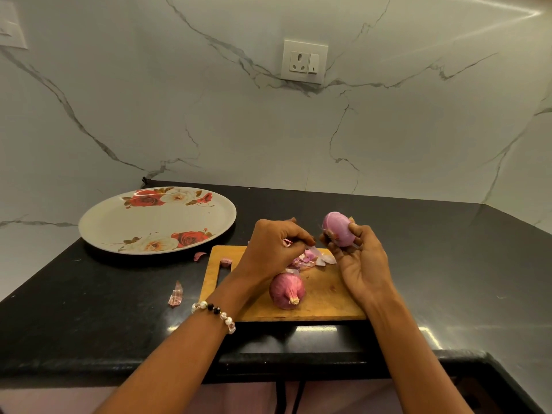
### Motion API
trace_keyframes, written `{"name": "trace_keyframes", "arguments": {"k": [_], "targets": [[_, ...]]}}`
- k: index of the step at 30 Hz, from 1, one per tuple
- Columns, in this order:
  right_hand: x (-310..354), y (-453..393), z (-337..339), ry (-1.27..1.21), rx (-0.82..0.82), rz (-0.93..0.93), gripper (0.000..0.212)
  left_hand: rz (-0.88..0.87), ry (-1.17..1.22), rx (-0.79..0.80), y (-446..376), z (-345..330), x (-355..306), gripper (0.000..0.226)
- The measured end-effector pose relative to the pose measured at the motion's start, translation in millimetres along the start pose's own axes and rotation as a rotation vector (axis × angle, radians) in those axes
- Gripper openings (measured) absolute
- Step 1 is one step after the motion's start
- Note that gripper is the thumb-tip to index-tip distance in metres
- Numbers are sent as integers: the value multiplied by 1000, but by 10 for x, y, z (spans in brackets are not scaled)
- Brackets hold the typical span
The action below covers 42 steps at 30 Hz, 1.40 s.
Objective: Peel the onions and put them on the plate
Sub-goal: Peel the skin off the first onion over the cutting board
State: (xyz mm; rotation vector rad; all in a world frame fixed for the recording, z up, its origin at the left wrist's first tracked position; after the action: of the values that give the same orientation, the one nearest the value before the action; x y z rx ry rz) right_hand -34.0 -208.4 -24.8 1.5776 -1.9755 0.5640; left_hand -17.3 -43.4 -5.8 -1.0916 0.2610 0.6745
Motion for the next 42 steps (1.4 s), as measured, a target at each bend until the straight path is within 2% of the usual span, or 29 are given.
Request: {"name": "trace_keyframes", "arguments": {"k": [6, 10, 13, 17, 31, 36, 42], "targets": [[-33, -24, -18, 263, 113, 98, 29, -54, -123, -48, -16, -13, 17, 19], [-47, -17, -12, 427, 210, 161, 49, 17, -125, -97, -25, 23, 35, 17], [-52, -10, -4, 501, 290, 200, 55, 47, -86, -82, -27, 30, 35, 23], [-61, -8, -5, 585, 357, 246, 58, 52, -68, -25, -19, 6, 26, 36], [-92, 72, -75, 1024, 469, 562, 63, 52, -148, -38, 11, 17, 66, 33], [-95, 107, -100, 1039, 472, 635, 61, 78, -159, -118, 9, 34, 69, 29], [-101, 126, -126, 1053, 472, 628, 64, 166, -107, -165, 8, 35, 92, 24]]}}
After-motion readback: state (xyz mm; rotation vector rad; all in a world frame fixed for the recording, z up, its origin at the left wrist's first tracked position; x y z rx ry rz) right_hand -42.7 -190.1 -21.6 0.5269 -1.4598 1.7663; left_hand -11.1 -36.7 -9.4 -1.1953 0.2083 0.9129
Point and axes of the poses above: each hand's wrist, its own y-axis away from the middle knuckle, its own z-axis out of the back of the hand, x = y × z, the point moved 3 cm from there along -y, towards the middle knuckle, and after that the axes turned 3 degrees about -y, right-handed, at the moved point
